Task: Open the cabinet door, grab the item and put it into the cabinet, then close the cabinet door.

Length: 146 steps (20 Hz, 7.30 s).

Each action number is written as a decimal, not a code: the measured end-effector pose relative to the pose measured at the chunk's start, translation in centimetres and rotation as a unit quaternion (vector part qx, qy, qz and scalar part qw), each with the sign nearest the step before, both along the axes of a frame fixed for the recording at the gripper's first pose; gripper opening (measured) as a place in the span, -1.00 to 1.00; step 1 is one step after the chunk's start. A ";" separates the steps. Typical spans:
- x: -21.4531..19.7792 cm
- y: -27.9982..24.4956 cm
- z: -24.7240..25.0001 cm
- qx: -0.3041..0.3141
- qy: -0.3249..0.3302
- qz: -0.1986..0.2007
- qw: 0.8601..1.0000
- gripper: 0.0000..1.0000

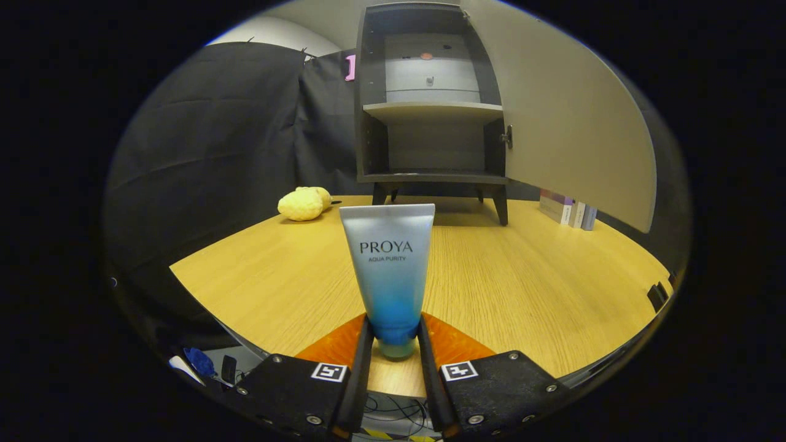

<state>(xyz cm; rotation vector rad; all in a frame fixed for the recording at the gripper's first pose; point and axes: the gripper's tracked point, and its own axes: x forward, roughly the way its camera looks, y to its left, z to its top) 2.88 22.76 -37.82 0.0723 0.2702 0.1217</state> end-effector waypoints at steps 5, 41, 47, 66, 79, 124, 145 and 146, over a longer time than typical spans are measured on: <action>1.7 -1.0 10.4 0.001 -0.035 -0.002 0.999 -0.17; 40.8 -7.7 31.7 0.007 -0.128 -0.089 0.988 0.64; 36.5 -7.8 33.7 0.014 -0.134 -0.097 0.986 0.87; 0.9 -4.9 36.7 -0.012 -0.148 -0.015 0.989 0.87; -11.0 -13.3 36.6 -0.017 -0.148 -0.033 0.988 0.88; -3.0 -25.4 37.8 0.020 -0.144 -0.103 0.984 0.74; 4.8 -7.2 38.5 0.066 -0.115 0.032 0.991 0.91; 4.5 -6.9 38.6 0.063 -0.115 0.029 0.991 0.91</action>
